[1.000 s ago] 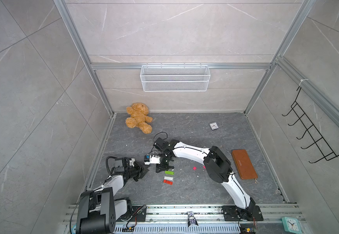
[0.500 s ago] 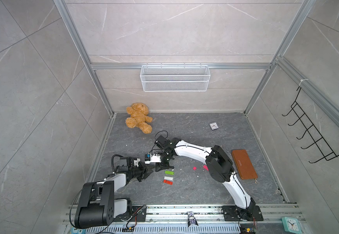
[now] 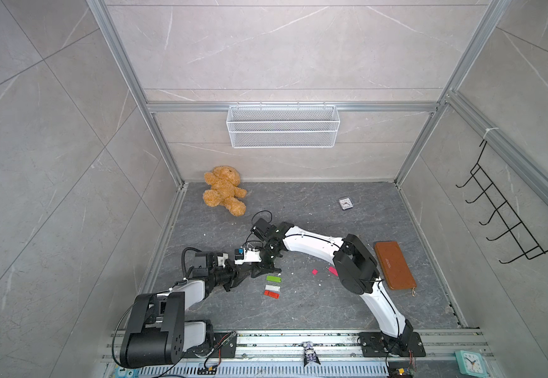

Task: Close the usb drive cover
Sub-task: Pick up the cover from the center of the board.

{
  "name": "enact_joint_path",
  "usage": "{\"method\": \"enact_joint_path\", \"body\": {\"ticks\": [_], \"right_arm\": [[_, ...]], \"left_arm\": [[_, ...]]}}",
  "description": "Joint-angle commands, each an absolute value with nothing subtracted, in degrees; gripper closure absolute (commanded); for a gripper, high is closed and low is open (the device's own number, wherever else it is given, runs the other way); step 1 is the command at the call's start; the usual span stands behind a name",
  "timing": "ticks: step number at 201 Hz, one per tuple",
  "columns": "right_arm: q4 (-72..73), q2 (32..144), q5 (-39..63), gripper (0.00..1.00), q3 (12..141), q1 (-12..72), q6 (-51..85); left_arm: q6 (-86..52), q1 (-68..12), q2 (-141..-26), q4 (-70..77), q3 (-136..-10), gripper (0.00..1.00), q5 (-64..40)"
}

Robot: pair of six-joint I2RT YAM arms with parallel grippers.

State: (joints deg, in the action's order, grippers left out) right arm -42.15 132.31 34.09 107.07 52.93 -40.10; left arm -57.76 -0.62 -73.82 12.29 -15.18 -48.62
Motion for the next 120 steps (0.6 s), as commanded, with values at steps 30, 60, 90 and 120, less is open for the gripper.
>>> {"method": "enact_joint_path", "body": {"ticks": [30,60,90,120], "right_arm": [[-41.40,130.69,36.04,0.76,107.24,52.30,-39.65],[-41.76,131.21,36.04,0.76,107.68,52.04,-39.25],[-41.41,131.01,36.10,0.76,107.61,51.83,-38.86],[-40.77,130.58,36.30,0.76,107.33,51.57,-38.58]], "left_arm": [[-59.50,-1.78,-70.99,13.14,-15.10,0.71,-53.01],[-59.33,-1.80,-69.43,11.64,-15.12,0.71,-52.91],[-59.15,-2.17,-69.13,11.08,-15.03,0.71,-52.73],[-59.12,-2.84,-69.82,11.16,-15.05,0.71,-52.78]]}}
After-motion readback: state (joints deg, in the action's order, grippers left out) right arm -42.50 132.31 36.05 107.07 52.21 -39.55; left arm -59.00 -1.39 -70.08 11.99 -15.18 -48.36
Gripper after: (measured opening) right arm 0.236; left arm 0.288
